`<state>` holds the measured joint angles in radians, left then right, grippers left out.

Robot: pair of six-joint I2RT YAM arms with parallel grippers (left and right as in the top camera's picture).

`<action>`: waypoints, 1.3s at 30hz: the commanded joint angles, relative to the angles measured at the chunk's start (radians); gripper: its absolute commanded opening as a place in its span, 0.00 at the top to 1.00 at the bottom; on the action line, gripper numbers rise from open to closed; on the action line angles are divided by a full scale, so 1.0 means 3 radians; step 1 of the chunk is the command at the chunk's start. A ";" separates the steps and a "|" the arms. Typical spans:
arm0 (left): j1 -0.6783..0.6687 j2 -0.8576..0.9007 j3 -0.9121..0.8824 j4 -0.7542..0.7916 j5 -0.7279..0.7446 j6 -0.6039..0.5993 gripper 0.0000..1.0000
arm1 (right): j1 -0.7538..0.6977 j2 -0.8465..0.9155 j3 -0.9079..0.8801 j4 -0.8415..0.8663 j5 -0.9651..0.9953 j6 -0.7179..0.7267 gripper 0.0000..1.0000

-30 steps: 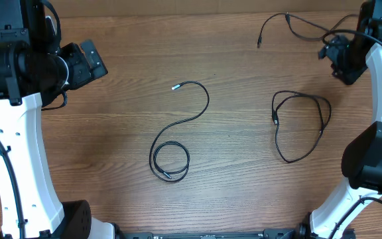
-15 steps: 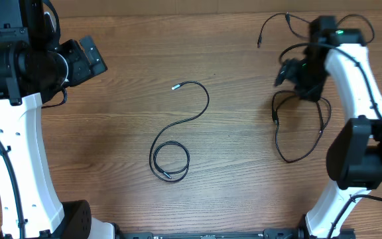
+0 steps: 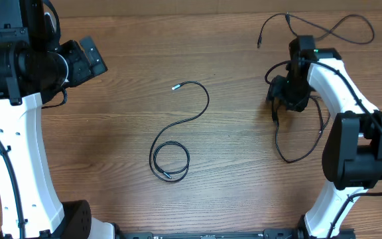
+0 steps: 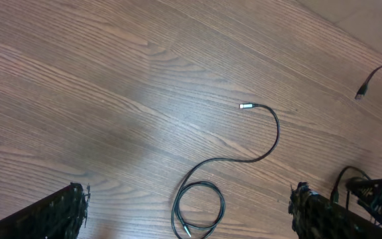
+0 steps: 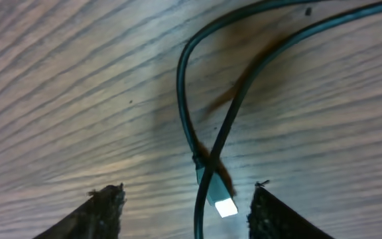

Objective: Untangle cables

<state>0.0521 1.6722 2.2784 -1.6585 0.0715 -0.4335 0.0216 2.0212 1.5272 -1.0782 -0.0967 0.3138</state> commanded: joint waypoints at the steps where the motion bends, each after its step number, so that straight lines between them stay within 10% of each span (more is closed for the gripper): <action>1: -0.0024 0.0031 0.0025 0.0006 -0.0004 0.0064 0.00 | 0.0045 0.0010 -0.0146 0.0128 0.0019 -0.0004 0.44; 32: -0.0025 0.0032 0.0024 -0.0072 -0.0003 0.0065 0.00 | 0.0192 0.0224 -0.0360 0.0781 0.0445 0.0186 0.64; 39: -0.0024 0.0032 0.0024 -0.0069 -0.0004 0.0065 0.00 | 0.0192 0.0224 -0.0360 0.0824 0.0444 0.0187 0.85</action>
<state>0.0521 1.6722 2.2784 -1.6794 0.0715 -0.4335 0.0799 2.0701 1.4246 -0.8368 0.0319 0.3614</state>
